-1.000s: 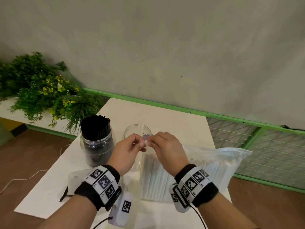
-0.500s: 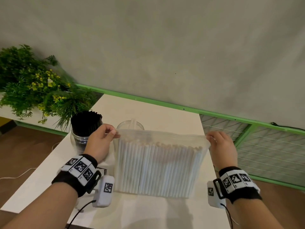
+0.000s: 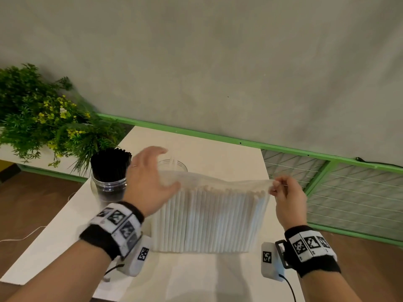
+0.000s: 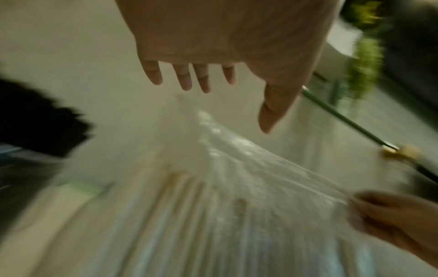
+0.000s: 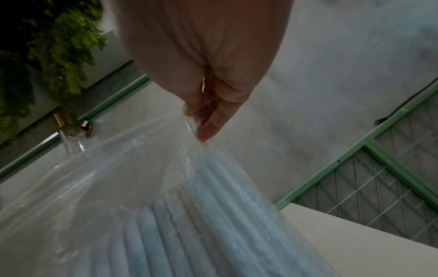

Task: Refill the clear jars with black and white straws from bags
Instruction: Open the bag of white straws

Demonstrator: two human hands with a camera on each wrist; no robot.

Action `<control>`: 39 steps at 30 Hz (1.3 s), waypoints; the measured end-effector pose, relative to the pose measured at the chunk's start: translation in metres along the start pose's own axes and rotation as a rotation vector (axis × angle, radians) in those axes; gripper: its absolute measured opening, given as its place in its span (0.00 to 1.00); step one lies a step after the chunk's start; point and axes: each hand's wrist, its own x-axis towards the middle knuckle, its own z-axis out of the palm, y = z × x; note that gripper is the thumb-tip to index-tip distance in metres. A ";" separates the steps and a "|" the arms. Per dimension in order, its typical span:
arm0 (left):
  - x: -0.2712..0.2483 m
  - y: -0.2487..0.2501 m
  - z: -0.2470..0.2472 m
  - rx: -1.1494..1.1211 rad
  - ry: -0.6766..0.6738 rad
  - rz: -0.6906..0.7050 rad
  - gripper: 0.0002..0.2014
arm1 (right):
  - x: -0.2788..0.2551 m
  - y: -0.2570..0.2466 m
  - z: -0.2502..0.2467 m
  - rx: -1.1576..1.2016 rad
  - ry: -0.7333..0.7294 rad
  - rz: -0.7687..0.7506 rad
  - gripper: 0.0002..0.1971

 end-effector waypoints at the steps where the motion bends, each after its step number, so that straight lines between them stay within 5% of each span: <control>1: 0.004 0.018 0.007 0.109 -0.097 0.146 0.43 | -0.003 0.000 -0.001 0.003 0.002 -0.007 0.11; 3: 0.013 0.046 0.033 0.346 -0.342 0.351 0.54 | -0.007 0.000 -0.002 0.015 -0.003 -0.010 0.13; 6: 0.032 0.060 0.073 0.515 -0.686 0.363 0.58 | -0.013 -0.006 -0.005 0.051 -0.023 -0.021 0.16; 11: 0.043 0.049 0.088 0.522 -0.887 0.304 0.16 | -0.017 -0.013 -0.014 0.049 -0.055 -0.059 0.13; 14: 0.042 0.042 0.081 0.331 -0.818 0.290 0.10 | -0.024 -0.007 -0.021 -0.021 0.064 -0.015 0.12; 18: 0.039 0.036 0.052 -0.072 -0.634 0.145 0.13 | -0.043 0.004 -0.017 0.105 0.177 0.282 0.34; 24: 0.031 0.023 0.031 -0.666 -0.434 -0.147 0.16 | -0.040 -0.022 0.012 0.514 -0.060 0.560 0.43; 27: 0.023 0.016 0.030 -0.805 -0.403 -0.213 0.27 | -0.025 -0.048 0.020 0.557 -0.136 0.454 0.36; 32: 0.020 0.009 0.019 -0.989 -0.302 -0.235 0.37 | -0.010 -0.077 0.021 0.554 -0.020 0.212 0.30; 36: 0.019 0.007 0.020 -1.001 -0.292 -0.285 0.27 | -0.003 -0.082 0.024 0.472 -0.086 0.153 0.24; 39: 0.016 0.010 0.016 -1.000 -0.248 -0.282 0.35 | -0.001 -0.090 0.021 0.482 -0.076 0.072 0.21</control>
